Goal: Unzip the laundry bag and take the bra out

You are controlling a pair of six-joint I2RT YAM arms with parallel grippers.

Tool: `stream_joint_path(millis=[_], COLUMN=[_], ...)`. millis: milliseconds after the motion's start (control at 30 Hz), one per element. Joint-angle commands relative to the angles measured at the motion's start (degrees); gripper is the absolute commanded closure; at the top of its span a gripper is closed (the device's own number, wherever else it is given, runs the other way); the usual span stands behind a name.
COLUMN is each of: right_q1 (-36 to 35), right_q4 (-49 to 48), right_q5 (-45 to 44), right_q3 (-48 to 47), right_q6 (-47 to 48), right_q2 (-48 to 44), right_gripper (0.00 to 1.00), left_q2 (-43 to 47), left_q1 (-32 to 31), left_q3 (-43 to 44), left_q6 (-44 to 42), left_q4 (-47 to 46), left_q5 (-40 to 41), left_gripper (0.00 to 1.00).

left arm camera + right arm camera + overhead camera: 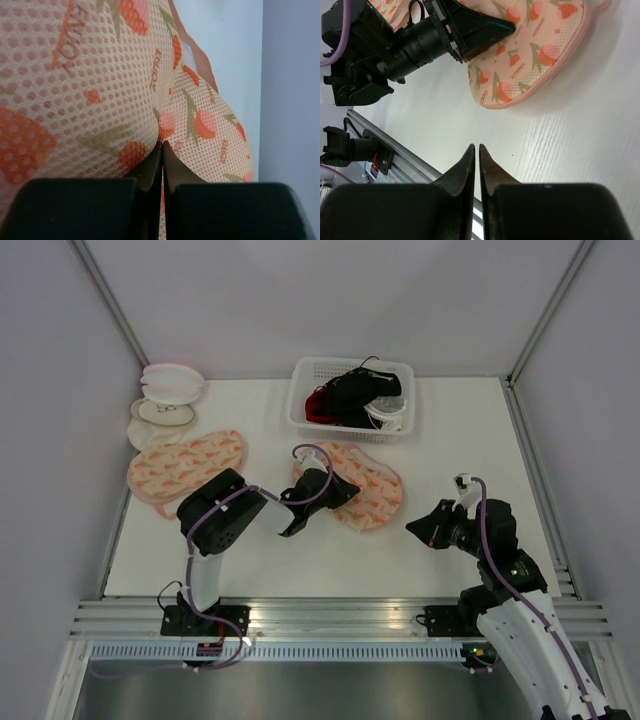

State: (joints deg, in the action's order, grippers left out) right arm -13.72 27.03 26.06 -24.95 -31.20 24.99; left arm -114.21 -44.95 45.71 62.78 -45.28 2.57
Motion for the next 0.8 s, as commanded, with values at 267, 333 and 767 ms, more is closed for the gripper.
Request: stream_joint_path(millis=[267, 333, 767], right_q1=[-0.08, -0.08, -0.08], right_q4=[-7.42, -9.26, -34.85], right_q5=[-0.58, -0.23, 4.09], right_q3=[1.48, 1.83, 12.83], right_q6=[-3.42, -4.3, -20.85], right_q2=[1.55, 1.46, 4.72], right_gripper=[0.02, 0.02, 0.02], left_q2=[12.33, 17.32, 36.35], left_q1=[1.97, 1.88, -6.81], left_q3=[-6.32, -8.52, -31.9], left_q6=[-1.96, -1.88, 8.21], left_q4=[-5.09, -4.21, -2.88], left_q5=[-9.15, -10.56, 0.85], left_gripper=[0.48, 0.35, 0.17])
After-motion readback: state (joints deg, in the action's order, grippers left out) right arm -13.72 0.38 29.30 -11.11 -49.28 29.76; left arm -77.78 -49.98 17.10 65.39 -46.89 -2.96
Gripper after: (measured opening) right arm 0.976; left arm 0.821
